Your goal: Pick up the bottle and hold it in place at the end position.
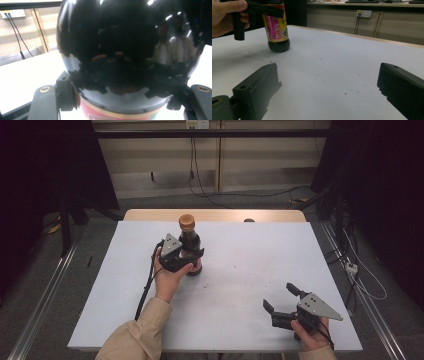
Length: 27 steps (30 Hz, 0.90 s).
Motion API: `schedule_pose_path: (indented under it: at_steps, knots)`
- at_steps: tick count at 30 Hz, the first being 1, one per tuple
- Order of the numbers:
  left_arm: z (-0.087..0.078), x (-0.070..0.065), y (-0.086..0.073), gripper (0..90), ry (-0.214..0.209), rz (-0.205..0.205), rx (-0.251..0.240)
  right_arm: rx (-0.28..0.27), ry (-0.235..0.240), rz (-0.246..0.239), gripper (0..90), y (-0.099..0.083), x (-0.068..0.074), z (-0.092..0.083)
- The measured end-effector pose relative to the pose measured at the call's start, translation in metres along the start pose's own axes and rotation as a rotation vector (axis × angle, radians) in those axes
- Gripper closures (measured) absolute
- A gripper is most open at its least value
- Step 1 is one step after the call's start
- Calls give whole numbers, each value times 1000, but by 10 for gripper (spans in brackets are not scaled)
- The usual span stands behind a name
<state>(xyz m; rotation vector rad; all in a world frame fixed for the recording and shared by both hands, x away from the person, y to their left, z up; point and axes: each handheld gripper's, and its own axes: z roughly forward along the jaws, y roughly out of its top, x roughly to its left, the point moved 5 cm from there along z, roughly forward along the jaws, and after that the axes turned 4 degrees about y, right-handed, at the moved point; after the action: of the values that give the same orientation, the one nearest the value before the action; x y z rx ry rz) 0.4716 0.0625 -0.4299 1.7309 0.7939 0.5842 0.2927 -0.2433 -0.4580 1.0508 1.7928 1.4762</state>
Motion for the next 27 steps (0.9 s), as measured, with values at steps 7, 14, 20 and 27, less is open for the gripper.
schedule_pose_path:
  at_steps: [7,14,20,27]
  knots:
    - [2,-3,1,305,13,1,-10,-5,1,-1,27,1,0,0]
    - [4,-2,2,306,28,-3,-16,-11,-1,1,27,1,-1,-1]
    - [7,-5,3,306,35,-8,-16,-8,4,0,27,0,0,-1]
    - [11,-5,4,307,23,-10,-22,-7,8,-4,27,1,1,0]
